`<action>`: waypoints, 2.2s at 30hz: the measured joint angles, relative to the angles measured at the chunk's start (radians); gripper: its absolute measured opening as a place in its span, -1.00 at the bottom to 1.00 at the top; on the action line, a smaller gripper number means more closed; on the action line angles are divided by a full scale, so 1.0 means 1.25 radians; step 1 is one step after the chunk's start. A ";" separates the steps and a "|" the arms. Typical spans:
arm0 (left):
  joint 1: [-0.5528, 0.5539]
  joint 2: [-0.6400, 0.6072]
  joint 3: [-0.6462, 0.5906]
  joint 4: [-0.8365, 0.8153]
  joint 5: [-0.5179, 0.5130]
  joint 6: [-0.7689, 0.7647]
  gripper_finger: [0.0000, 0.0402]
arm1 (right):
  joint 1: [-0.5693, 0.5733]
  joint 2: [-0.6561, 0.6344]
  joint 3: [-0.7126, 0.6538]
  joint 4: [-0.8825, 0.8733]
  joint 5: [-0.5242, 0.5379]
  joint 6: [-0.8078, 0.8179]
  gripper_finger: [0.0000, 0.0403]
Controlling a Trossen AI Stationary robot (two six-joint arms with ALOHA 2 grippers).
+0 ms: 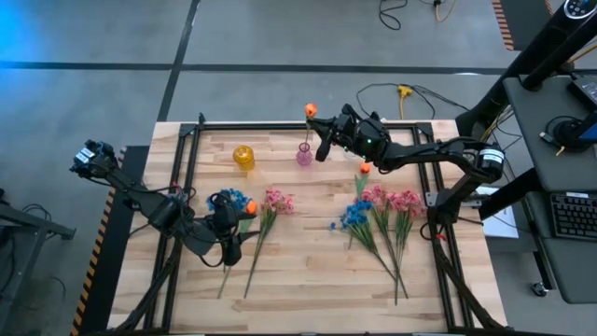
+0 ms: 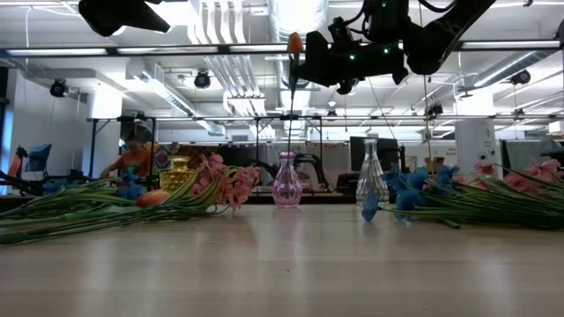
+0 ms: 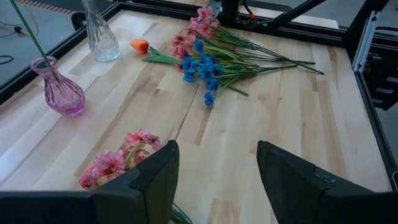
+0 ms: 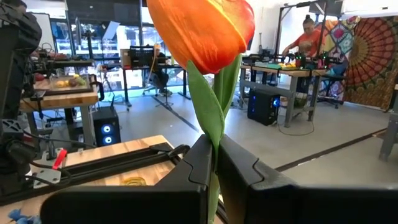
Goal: Sort flowers into vase by color
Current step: Put the bottom right orange flower into the violet vase, then put the left blue flowers into the yellow vase
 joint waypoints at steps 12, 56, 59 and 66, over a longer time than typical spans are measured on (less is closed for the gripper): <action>0.000 0.000 0.000 0.000 0.000 0.000 -0.01 | 0.000 -0.001 0.000 -0.039 0.020 0.010 -0.44; 0.000 0.033 0.000 -0.017 0.052 -0.143 -0.01 | 0.084 -0.347 0.001 -0.796 0.038 0.222 0.17; 0.000 0.038 0.000 -0.030 0.085 -0.210 -0.01 | 0.120 -0.368 0.001 -0.836 0.037 0.254 0.17; 0.001 0.044 0.000 -0.116 0.174 -0.396 -0.01 | 0.216 -0.390 0.001 -0.919 0.037 0.331 0.17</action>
